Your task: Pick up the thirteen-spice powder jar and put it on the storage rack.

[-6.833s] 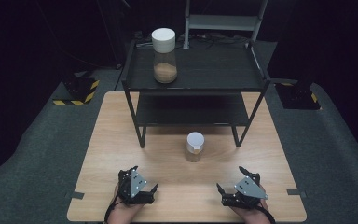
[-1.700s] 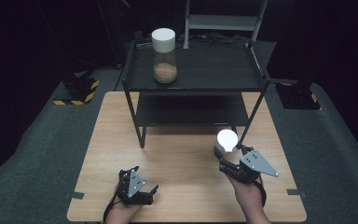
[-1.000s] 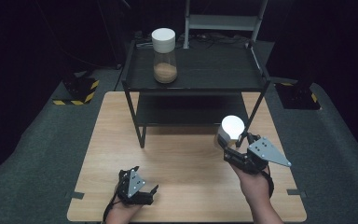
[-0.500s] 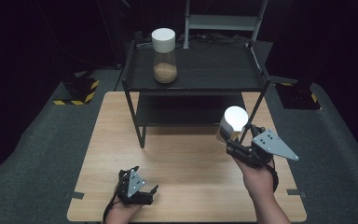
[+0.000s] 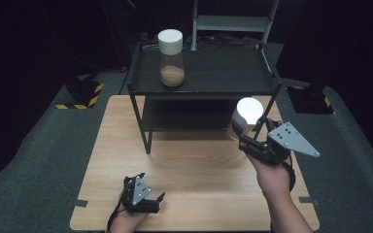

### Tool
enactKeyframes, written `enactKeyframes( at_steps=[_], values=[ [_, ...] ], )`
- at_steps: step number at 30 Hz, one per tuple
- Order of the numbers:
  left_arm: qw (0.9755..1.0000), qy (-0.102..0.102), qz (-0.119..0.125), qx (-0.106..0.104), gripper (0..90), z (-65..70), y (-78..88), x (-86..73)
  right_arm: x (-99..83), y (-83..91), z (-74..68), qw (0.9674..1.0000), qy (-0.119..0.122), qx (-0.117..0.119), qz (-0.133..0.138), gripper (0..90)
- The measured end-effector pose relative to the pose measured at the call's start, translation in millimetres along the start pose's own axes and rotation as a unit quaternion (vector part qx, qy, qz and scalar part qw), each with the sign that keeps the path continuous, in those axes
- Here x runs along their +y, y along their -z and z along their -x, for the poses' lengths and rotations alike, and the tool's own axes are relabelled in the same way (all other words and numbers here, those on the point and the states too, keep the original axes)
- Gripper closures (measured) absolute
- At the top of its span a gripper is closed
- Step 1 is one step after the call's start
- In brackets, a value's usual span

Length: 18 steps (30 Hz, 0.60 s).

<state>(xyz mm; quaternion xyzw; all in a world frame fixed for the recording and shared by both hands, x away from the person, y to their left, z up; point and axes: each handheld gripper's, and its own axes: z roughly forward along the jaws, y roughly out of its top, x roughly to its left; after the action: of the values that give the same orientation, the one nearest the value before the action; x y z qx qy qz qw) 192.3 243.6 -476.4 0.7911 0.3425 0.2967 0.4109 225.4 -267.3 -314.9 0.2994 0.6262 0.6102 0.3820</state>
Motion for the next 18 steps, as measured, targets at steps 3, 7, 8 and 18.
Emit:
enactKeyframes(
  at_steps=[3,7,8,18],
  values=[
    [1.0000,-0.001,0.000,0.000,1.0,0.1,0.0,0.0,6.0,-1.7,0.7,1.0000,0.002,-0.002,0.002,29.8],
    [1.0000,0.000,0.001,-0.001,1.0,-0.2,0.1,-0.2,11.6,-3.5,2.0,1.0000,0.003,-0.004,0.005,29.8],
    [1.0000,0.000,0.001,-0.001,1.0,-0.4,0.1,-0.2,14.5,-4.3,2.2,1.0000,0.004,-0.005,0.006,29.8],
    [1.0000,0.001,0.002,-0.002,1.0,-0.9,0.2,-0.6,32.5,-12.3,4.1,0.9998,0.005,-0.012,0.017,29.8]
  ],
)
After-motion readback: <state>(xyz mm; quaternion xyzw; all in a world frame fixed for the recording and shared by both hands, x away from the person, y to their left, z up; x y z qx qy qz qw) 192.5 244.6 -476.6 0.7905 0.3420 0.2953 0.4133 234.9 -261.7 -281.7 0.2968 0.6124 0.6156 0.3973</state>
